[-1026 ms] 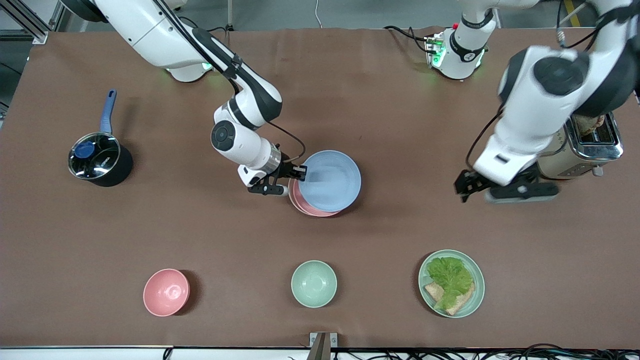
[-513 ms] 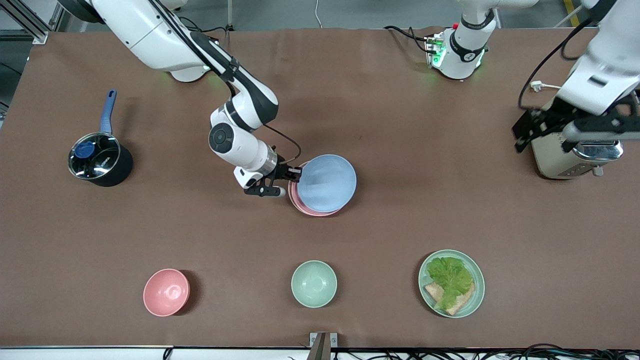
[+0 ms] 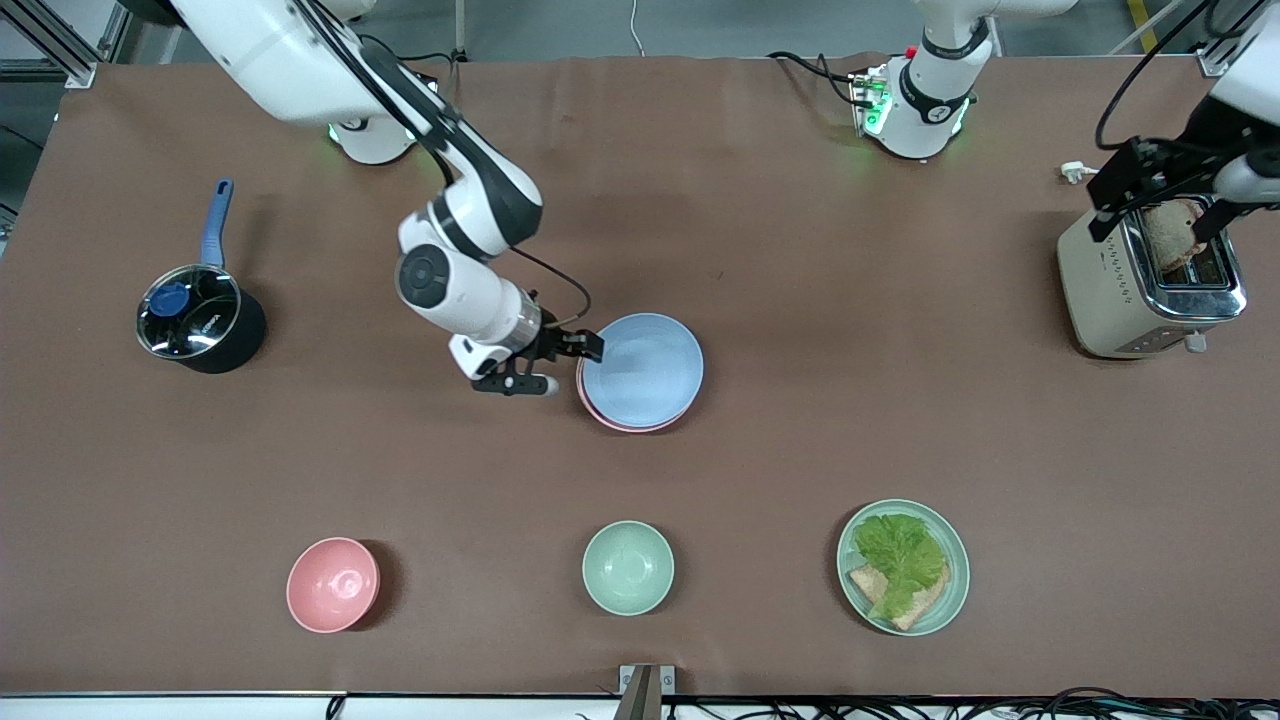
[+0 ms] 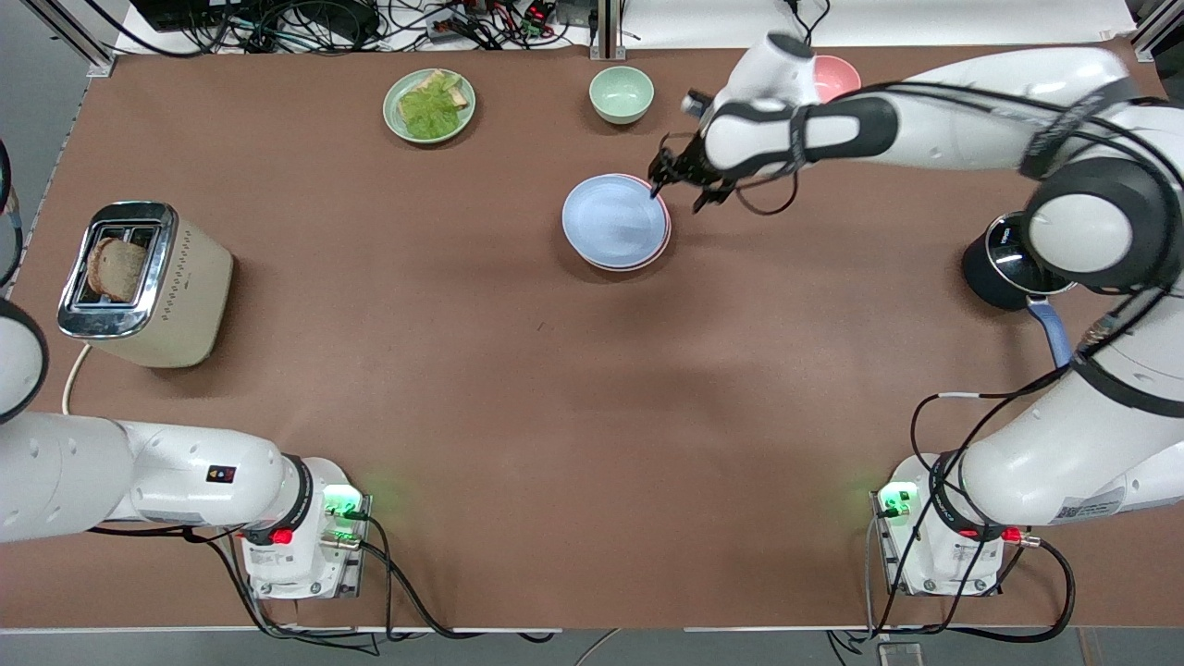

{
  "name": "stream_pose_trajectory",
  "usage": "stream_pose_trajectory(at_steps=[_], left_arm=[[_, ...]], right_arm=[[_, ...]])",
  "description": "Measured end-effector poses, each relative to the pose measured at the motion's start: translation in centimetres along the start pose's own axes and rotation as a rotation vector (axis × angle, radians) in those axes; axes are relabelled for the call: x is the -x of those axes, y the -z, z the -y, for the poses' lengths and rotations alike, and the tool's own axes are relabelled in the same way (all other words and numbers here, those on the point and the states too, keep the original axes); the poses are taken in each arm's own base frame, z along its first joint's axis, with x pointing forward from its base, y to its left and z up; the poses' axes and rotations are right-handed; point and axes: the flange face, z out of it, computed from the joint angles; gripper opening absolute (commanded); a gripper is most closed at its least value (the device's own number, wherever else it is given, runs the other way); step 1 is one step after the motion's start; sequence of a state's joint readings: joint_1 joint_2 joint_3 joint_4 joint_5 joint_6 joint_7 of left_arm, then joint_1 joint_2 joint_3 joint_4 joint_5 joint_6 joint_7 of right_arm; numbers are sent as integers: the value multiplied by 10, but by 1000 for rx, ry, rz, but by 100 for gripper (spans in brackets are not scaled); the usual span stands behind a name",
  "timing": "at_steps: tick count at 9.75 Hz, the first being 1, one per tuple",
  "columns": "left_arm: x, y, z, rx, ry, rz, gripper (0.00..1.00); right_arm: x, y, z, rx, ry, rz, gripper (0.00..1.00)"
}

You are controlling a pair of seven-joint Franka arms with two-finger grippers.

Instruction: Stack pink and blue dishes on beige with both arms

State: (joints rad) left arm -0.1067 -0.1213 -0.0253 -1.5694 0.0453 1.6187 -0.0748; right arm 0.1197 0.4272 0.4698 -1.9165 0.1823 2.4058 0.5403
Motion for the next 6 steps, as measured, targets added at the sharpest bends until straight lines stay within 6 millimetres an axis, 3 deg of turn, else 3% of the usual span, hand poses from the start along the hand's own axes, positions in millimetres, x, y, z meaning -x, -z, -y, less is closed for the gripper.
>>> stream_pose_trajectory(at_steps=[2, 4, 6], left_arm=[[-10, 13, 1, -4, 3, 87, 100], [-7, 5, 1, -8, 4, 170, 100], [-8, 0, -2, 3, 1, 183, 100]], right_arm=[[-15, 118, -37, 164, 19, -105, 100], [-27, 227, -93, 268, -61, -222, 100], [-34, 321, -155, 304, -95, -253, 100]])
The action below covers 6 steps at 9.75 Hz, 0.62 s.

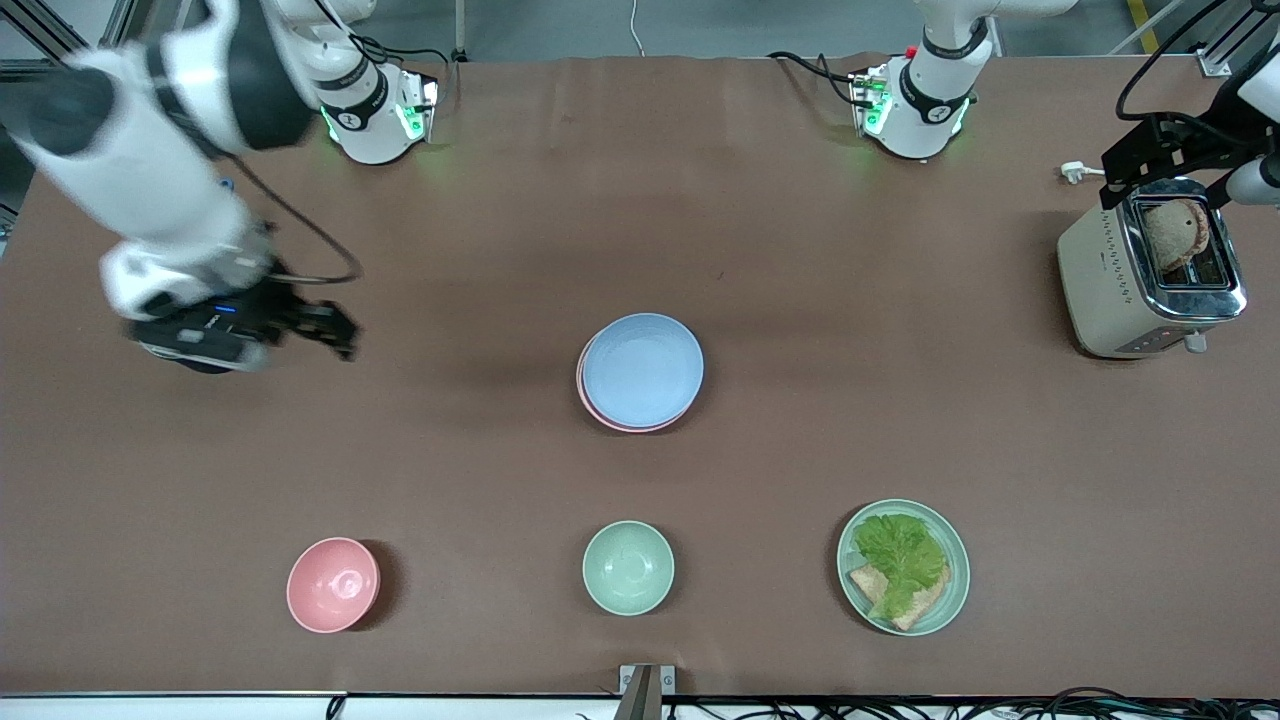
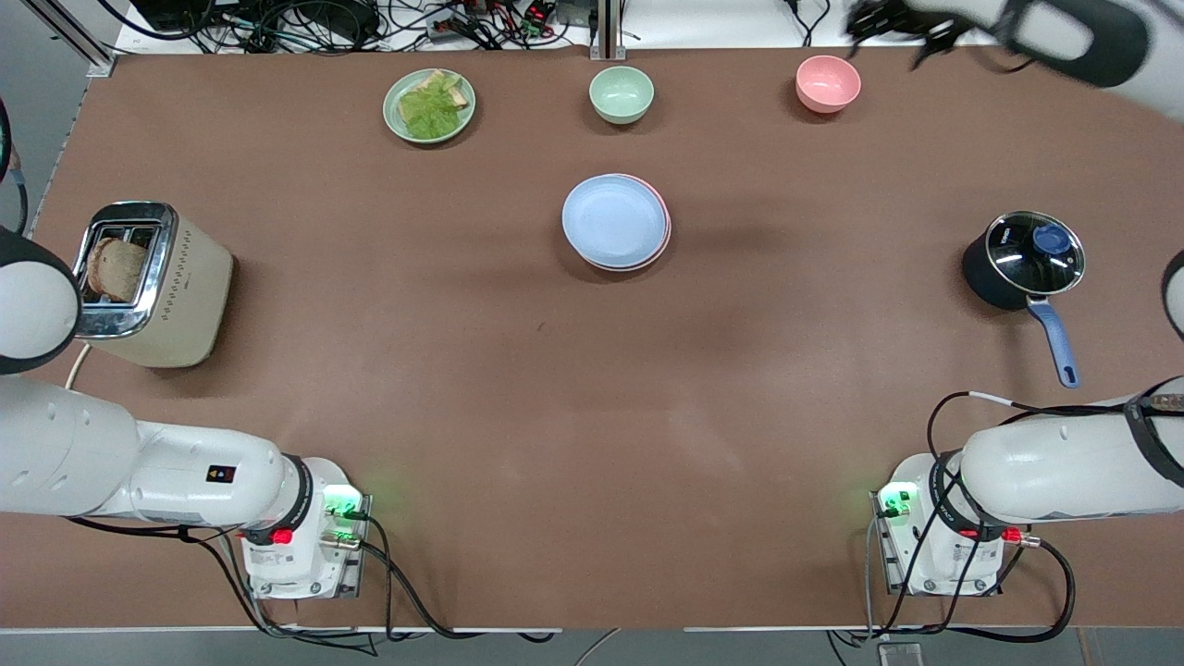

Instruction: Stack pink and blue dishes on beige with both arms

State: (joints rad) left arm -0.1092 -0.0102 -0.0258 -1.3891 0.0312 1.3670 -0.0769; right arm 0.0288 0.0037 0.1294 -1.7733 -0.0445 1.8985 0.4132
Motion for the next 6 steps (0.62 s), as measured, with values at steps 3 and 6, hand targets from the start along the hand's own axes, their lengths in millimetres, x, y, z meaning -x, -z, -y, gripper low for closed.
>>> stream_pose_trajectory(at_steps=[3, 6], left_arm=[[-3, 1, -3, 29, -2, -18, 100], [-1, 5, -3, 33, -1, -26, 100]], right_arm=[[-15, 68, -90, 33, -10, 81, 100], [-12, 116, -111, 22, 14, 65, 100]])
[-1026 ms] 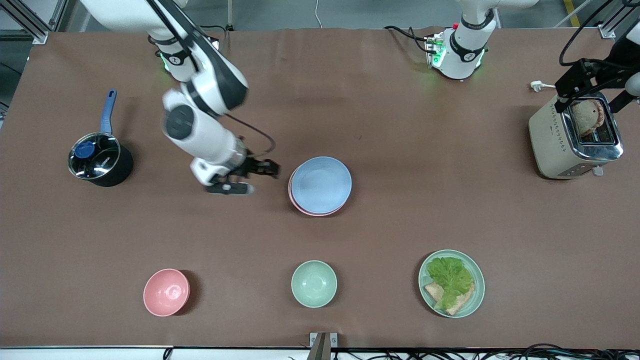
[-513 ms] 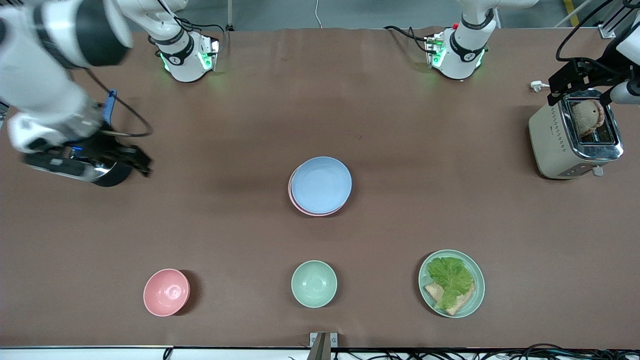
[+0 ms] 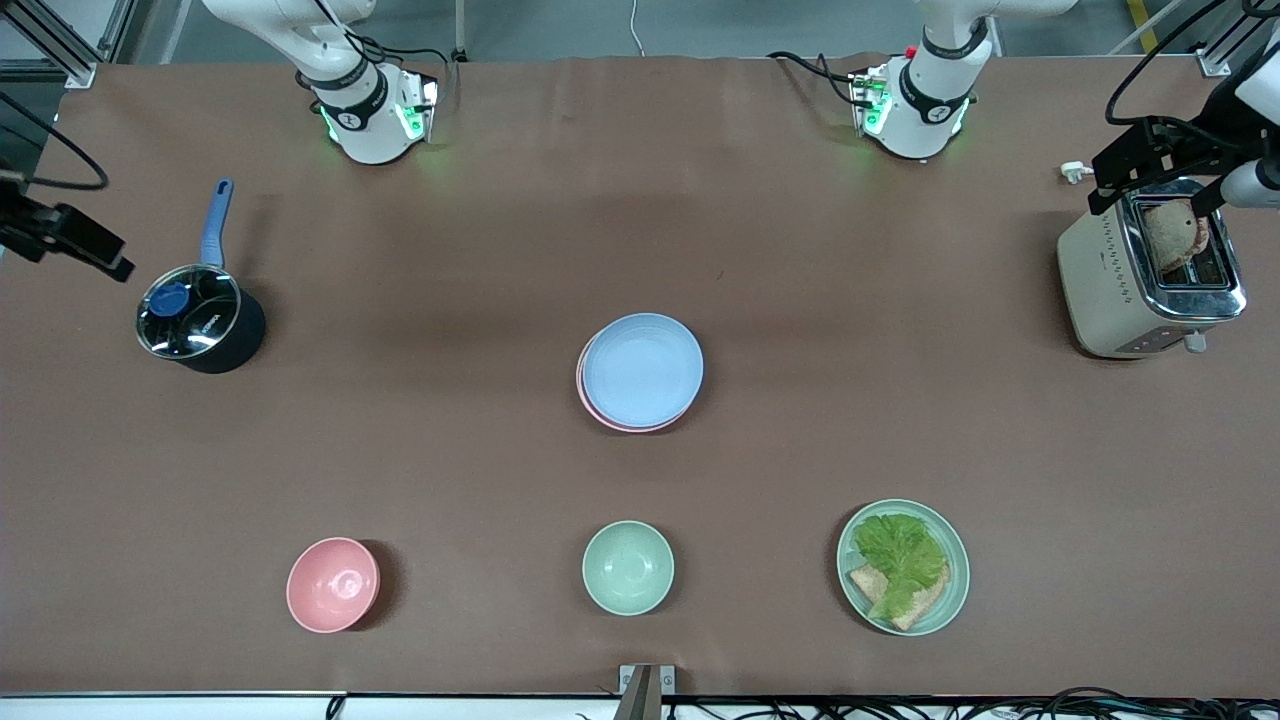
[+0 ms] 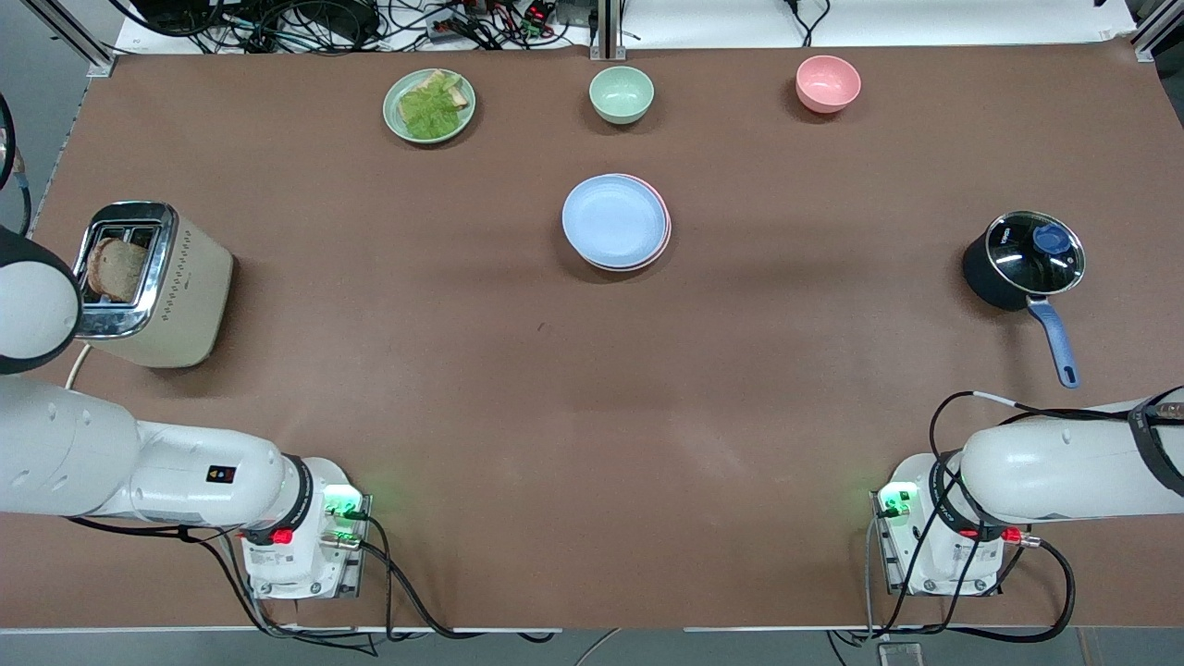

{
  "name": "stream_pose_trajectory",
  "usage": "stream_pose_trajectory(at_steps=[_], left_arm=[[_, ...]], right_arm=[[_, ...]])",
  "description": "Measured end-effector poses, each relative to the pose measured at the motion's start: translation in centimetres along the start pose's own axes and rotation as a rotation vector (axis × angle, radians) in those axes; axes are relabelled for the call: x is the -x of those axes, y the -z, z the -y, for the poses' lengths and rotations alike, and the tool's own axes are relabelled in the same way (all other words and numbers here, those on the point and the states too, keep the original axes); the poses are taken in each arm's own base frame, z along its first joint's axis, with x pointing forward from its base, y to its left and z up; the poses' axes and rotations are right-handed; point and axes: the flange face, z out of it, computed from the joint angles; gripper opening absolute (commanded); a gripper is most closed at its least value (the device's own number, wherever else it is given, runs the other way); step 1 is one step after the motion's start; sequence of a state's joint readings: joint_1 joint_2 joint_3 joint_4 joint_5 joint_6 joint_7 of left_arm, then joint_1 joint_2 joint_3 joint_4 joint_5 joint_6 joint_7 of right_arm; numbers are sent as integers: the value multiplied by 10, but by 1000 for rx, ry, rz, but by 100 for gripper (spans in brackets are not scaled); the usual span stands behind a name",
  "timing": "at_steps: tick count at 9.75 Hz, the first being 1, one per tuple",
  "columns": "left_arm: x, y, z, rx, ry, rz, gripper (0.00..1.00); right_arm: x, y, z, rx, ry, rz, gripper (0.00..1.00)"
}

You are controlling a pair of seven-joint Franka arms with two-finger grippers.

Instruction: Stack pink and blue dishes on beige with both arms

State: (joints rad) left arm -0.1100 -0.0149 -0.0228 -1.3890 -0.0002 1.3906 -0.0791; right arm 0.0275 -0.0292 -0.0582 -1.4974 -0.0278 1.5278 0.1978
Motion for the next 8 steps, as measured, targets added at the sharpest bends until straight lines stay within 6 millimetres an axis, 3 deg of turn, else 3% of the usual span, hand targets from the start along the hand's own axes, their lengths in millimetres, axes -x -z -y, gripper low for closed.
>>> stream_pose_trajectory(at_steps=[2, 8], left_arm=[[1, 2, 3, -1, 6, -4, 100], [0, 2, 13, -8, 26, -9, 100]], right_arm=[[3, 23, -2, -6, 11, -26, 100], [-1, 16, -3, -1, 42, -11, 100]])
